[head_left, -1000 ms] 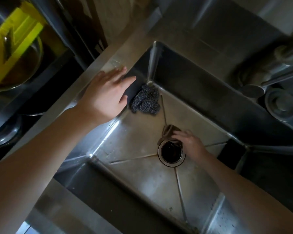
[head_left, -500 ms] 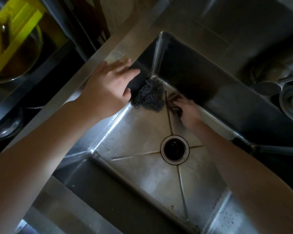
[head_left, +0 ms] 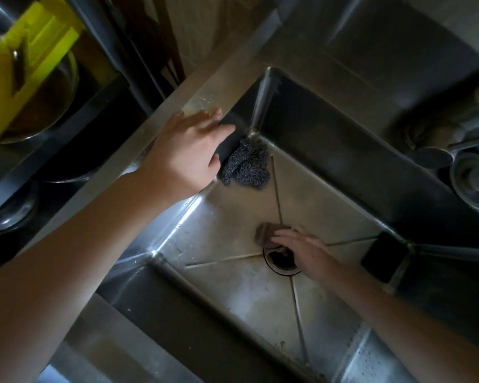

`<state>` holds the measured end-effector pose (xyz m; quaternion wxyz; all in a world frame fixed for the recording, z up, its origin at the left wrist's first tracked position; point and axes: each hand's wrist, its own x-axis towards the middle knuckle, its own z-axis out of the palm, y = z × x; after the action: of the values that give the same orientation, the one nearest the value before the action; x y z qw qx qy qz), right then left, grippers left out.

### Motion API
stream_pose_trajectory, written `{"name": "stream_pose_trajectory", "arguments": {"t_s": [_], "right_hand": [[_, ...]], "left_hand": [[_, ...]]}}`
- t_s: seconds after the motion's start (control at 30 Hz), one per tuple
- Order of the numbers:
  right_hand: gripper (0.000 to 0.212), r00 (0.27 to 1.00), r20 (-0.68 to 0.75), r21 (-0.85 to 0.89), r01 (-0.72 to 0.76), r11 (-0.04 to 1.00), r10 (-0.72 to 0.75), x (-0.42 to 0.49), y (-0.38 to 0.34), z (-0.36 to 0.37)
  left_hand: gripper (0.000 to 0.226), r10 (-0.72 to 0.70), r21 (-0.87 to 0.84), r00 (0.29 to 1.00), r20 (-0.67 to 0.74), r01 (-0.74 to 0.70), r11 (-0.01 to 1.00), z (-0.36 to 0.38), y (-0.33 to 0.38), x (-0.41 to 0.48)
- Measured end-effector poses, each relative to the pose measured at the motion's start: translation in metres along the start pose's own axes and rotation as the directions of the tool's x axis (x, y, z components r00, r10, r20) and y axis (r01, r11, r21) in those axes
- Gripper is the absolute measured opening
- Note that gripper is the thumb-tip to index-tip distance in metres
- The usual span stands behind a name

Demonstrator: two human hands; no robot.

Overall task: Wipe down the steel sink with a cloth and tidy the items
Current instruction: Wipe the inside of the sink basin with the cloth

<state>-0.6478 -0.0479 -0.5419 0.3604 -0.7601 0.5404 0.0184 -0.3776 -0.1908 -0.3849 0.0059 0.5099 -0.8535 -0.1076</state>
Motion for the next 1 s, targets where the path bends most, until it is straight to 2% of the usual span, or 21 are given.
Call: {"name": "stream_pose_trajectory", "arguments": {"t_s": [0.1, 0.23, 0.4, 0.5, 0.7, 0.77, 0.83, 0.9, 0.93, 0.97, 1.0], "right_hand": [[0.071, 0.991, 0.025, -0.076, 0.133, 0.988, -0.132, 0.017, -0.024, -0.001], [0.067, 0.963, 0.05, -0.236, 0.27, 0.933, -0.266, 0.066, -0.044, -0.004], [0.06, 0.929, 0.142, -0.338, 0.37, 0.865, -0.342, 0.109, -0.052, 0.0], [0.05, 0.91, 0.153, -0.334, 0.415, 0.846, -0.386, 0.095, -0.046, 0.012], [0.016, 0.854, 0.302, -0.332, 0.511, 0.793, -0.424, 0.031, -0.019, 0.025], [0.014, 0.84, 0.339, -0.358, 0.532, 0.767, -0.424, 0.015, -0.015, 0.022], [0.018, 0.851, 0.366, -0.387, 0.507, 0.77, -0.377, 0.0, -0.012, 0.02], [0.022, 0.9, 0.307, -0.31, 0.402, 0.862, -0.309, -0.015, -0.011, 0.018], [0.023, 0.951, 0.21, -0.191, 0.268, 0.944, -0.228, -0.023, -0.01, 0.014], [0.024, 0.991, 0.088, -0.002, 0.1, 0.995, -0.1, -0.032, -0.01, 0.009], [0.027, 0.999, -0.03, 0.154, -0.03, 0.988, 0.035, -0.039, -0.009, 0.004]], "left_hand": [[0.051, 0.002, 0.0, 1.0, -0.007, -0.002, 1.0, 0.0, 0.001, -0.001], [0.048, 0.007, -0.008, 1.0, -0.019, -0.007, 1.0, -0.001, 0.0, -0.001], [0.045, -0.006, -0.03, 0.999, -0.042, 0.005, 1.0, 0.002, 0.0, -0.001], [0.048, -0.002, -0.024, 0.999, -0.032, 0.001, 1.0, 0.005, -0.003, 0.0], [0.044, 0.009, -0.027, 0.999, -0.031, -0.01, 1.0, 0.005, -0.004, 0.0], [0.044, 0.017, -0.018, 0.999, -0.034, -0.018, 1.0, 0.004, -0.003, 0.001], [0.043, 0.014, -0.009, 0.999, -0.037, -0.014, 1.0, 0.003, -0.002, 0.001], [0.043, 0.014, 0.001, 0.999, -0.038, -0.014, 1.0, 0.001, 0.0, 0.001], [0.044, 0.015, 0.011, 0.999, -0.036, -0.015, 1.0, 0.001, 0.001, 0.0], [0.045, 0.013, 0.025, 0.999, -0.034, -0.012, 1.0, 0.001, 0.003, -0.001], [0.048, 0.008, 0.041, 0.999, -0.031, -0.007, 0.999, 0.002, 0.004, -0.002]]}}
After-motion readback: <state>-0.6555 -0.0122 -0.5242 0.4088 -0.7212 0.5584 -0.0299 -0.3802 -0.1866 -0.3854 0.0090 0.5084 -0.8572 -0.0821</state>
